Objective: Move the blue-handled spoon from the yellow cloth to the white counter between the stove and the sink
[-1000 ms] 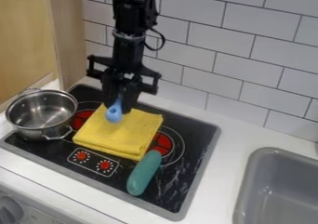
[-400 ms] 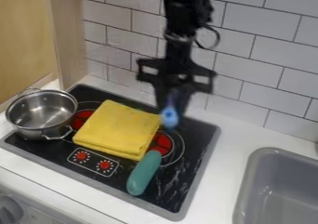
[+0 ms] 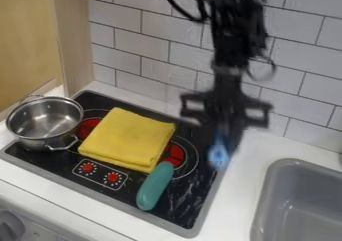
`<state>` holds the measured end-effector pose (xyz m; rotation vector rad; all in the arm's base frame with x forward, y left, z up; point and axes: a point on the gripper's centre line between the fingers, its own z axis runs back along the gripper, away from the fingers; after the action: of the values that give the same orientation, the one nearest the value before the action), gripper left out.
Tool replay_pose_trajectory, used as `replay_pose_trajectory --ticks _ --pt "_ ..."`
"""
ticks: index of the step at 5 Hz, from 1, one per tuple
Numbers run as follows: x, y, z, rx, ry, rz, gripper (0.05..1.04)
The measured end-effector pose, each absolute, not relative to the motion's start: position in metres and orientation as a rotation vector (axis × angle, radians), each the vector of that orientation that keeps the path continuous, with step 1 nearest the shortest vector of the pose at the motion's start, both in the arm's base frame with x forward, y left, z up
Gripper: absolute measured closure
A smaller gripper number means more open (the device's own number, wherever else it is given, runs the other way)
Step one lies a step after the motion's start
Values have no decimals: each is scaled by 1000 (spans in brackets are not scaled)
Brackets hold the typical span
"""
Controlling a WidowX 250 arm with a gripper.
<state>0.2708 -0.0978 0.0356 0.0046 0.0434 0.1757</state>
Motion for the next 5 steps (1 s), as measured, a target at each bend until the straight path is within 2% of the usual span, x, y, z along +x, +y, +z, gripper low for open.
replay_pose_trajectory --ticks 2,3,4,5 --pt "248 -112 15 2 75 168 798" --pt "246 -114 5 -2 99 162 798" --pt "247 -113 2 2 102 161 724" --pt "239 -111 2 11 153 147 415"
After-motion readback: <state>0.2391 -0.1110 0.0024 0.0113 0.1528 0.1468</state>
